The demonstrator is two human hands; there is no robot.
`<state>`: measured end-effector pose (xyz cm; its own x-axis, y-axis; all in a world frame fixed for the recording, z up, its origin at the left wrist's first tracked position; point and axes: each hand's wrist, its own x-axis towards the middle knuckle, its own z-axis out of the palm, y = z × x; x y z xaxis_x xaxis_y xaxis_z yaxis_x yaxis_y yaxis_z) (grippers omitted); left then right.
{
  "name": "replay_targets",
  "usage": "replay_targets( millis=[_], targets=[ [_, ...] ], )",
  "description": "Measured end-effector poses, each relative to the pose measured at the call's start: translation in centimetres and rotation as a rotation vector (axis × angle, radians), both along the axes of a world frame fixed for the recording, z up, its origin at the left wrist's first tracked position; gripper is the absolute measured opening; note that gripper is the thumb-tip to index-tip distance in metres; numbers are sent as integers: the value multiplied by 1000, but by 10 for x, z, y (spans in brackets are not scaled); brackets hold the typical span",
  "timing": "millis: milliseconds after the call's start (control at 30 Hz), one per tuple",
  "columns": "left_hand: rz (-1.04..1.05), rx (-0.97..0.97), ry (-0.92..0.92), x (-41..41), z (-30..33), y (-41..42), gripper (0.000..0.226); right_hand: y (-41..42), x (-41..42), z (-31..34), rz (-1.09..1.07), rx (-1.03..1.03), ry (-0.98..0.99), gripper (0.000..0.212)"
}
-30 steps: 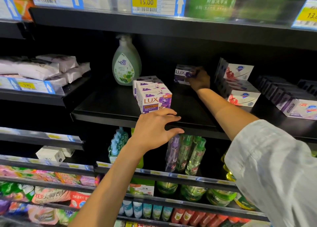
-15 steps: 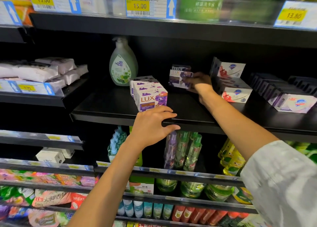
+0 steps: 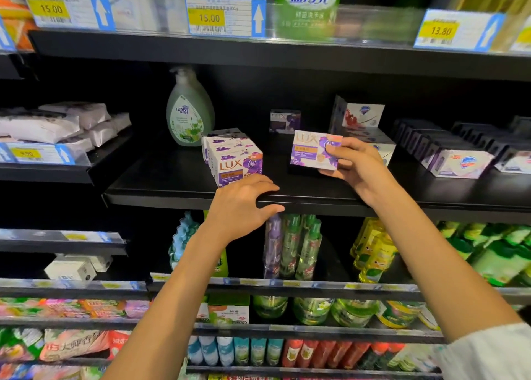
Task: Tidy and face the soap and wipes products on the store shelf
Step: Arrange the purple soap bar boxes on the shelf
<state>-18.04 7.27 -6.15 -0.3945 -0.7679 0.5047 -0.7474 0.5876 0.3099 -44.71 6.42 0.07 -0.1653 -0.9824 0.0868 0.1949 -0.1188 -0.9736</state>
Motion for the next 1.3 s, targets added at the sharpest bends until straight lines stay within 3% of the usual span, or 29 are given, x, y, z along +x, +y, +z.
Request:
replay_targets(
  millis=[167,333,433,600,700,867,1067,1300],
  targets=[
    [-17,147,76,-5,16,4,51,3,-8,-9,18,0,-11,15],
    [-99,282,381,-36,42,-3,62,2,-10,-10,23,-3,-10,13],
    [-173,495,589,-57,56,-14,71,4,-11,-9,48,-18,25,13],
    [-381,858,985,-71,51,-30,55,6,-9,-10,74,-26,113,27],
    [-440,898,1026,-66,46,-36,48,7,-6,-12,66,-23,149,36],
    [-416,881,1046,-66,46,-36,36,10,-4,-11,44,-55,164,32],
    [-456,938,1093,-65,50,-33,42,14,-5,-12,43,-130,143,42],
    [-448,891,1076,-62,49,-32,31,12,-5,-12,114,-152,212,48]
  ],
)
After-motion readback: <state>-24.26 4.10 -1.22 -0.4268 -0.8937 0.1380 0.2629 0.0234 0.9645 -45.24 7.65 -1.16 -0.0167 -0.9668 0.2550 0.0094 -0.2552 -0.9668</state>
